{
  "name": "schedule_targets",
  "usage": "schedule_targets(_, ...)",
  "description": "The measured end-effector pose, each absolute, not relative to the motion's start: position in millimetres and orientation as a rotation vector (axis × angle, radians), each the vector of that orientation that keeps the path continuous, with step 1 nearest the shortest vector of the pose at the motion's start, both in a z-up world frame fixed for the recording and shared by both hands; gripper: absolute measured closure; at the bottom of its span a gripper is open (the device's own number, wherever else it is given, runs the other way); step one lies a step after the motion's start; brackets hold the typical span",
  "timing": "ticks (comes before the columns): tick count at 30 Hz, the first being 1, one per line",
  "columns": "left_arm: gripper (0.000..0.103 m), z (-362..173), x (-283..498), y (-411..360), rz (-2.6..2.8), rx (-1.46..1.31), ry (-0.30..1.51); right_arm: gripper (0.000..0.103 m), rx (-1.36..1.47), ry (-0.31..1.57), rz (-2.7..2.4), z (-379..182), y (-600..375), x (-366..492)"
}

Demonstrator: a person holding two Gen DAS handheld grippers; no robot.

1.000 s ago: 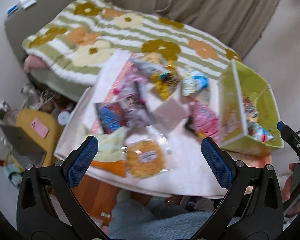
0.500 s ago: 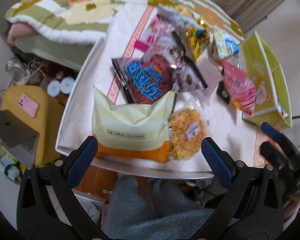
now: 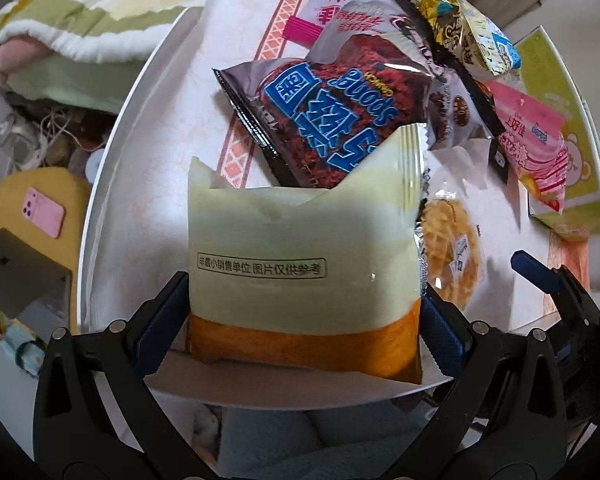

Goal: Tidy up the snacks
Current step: 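Move both tools back over the remaining snacks on the table, then grasp the yellow-orange bread bag with the left tool while the right tool grasps the waffle pack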

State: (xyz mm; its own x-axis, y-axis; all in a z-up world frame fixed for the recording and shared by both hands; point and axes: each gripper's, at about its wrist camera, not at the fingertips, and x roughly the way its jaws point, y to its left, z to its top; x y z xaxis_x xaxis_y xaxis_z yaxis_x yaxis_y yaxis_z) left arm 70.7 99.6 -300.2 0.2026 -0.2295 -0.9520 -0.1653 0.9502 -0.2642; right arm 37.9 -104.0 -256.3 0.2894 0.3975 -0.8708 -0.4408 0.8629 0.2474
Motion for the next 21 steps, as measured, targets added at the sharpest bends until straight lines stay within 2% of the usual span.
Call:
schedule_targets(4,0.003,-302.9,70.1,106.4,-0.058,-0.341,1.356,0.002,-0.067,1.153,0.582,-263.4,-97.4,38.2)
schedule_targets(11,0.018,-301.7,66.3,119.9,-0.046,-0.364,1.319,0.002,-0.091,1.153,0.613,-272.4,-82.8,39.7)
schedule_targets(21,0.022,-289.7,55.3,121.4,-0.025,-0.392,1.299,0.002,-0.178,1.139,0.614,-283.1,-57.9,48.1)
